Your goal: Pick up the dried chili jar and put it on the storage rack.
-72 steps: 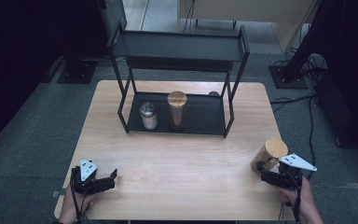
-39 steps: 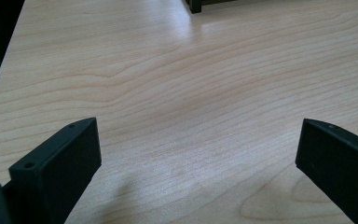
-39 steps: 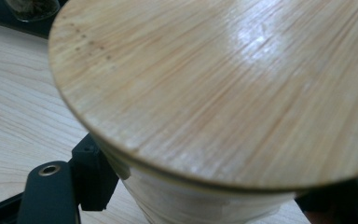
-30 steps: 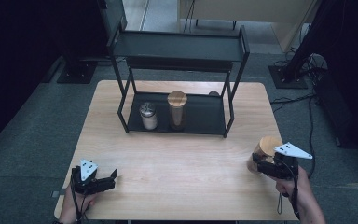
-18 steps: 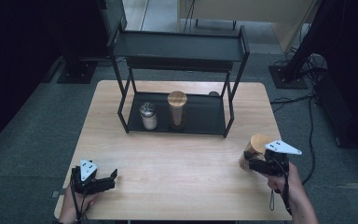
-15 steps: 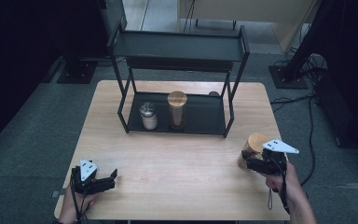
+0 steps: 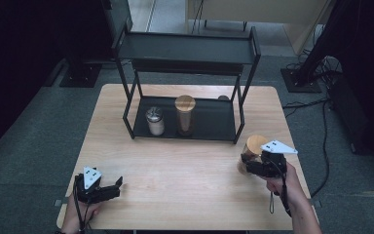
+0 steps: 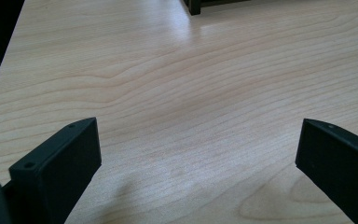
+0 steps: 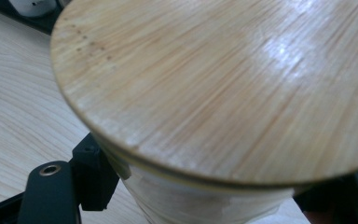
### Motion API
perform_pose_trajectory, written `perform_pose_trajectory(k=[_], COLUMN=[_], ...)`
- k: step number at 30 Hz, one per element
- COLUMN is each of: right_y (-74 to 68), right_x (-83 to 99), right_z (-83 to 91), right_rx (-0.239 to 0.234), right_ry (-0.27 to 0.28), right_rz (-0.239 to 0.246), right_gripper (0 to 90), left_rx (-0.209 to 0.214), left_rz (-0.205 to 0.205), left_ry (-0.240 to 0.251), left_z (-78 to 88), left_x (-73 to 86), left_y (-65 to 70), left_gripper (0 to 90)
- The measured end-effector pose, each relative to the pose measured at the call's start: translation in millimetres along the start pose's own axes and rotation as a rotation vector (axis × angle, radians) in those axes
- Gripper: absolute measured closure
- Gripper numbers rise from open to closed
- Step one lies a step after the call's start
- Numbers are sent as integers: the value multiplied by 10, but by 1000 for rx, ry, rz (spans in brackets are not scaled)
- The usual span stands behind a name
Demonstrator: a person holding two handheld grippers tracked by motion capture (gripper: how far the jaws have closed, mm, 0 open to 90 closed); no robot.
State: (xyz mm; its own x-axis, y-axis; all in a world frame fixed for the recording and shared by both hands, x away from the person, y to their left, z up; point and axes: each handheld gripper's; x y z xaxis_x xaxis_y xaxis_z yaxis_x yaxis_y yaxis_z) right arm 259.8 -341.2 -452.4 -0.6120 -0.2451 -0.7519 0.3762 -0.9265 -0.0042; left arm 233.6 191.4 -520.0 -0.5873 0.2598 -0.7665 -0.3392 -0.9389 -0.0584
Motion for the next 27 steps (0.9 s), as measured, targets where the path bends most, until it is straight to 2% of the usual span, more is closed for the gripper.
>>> perform_pose_trajectory(k=[27], right_y=[-336], right_x=[-449], right_z=[-253], right_rx=[-47], right_ry=[9], right_rz=[63], right_gripper=[246], left_rx=[11], left_rz=[2], left_ry=[6], left_z=[5], left_x=[3], left_y=[-2], left_gripper=[3])
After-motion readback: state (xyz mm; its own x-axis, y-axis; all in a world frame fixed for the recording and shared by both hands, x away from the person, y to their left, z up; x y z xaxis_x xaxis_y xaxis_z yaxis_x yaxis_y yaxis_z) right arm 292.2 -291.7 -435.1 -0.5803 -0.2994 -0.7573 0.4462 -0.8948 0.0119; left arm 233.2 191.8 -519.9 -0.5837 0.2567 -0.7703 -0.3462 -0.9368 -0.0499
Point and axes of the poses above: each handheld gripper's, and its own axes: z roughly backward along the jaws, x roughly out of its underside, y roughly to its right, and after that the axes turned 5 degrees about -y, right-handed
